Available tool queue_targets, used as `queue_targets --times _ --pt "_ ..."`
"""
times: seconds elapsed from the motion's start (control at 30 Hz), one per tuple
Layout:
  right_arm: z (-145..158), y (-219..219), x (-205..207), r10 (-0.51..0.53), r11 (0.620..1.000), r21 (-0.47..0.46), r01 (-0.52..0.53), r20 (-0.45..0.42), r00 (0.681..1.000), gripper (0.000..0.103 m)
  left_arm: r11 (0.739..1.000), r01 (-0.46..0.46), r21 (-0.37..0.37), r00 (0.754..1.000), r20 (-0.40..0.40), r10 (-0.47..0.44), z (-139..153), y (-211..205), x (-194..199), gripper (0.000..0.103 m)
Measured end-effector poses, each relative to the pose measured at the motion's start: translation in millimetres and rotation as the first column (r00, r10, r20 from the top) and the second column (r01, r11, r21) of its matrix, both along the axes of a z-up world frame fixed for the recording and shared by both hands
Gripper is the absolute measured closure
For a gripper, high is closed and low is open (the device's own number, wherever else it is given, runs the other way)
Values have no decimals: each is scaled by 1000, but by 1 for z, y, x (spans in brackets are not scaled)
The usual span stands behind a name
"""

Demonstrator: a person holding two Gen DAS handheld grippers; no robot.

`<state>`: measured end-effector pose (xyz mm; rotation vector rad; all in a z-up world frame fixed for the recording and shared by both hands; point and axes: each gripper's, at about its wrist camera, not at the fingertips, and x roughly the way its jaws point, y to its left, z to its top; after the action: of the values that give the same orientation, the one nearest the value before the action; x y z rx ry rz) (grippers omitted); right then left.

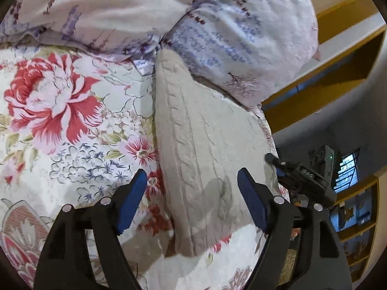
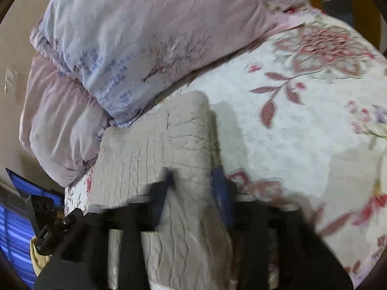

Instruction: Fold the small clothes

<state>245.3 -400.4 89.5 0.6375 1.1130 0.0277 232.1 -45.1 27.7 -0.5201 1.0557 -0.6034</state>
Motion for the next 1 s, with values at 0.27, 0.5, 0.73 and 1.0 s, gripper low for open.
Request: queue_targets --times 0.27,0.5,0.73,1.0 --pt "-17 -13 -8 -75 991 -109 76 6 997 93 999 23 25 1000 6 -23 -10 -17 2 25" --pt "15 -6 -15 -73 977 -196 89 85 994 75 996 28 79 998 45 -32 -7 -26 3 22" --pt "30 37 -17 109 963 -260 -66 157 982 49 986 18 164 995 92 -34 -3 -36 -2 19" --pt "8 35 -15 141 962 -242 -124 56 988 46 985 26 168 995 87 -41 -3 -36 -3 18"
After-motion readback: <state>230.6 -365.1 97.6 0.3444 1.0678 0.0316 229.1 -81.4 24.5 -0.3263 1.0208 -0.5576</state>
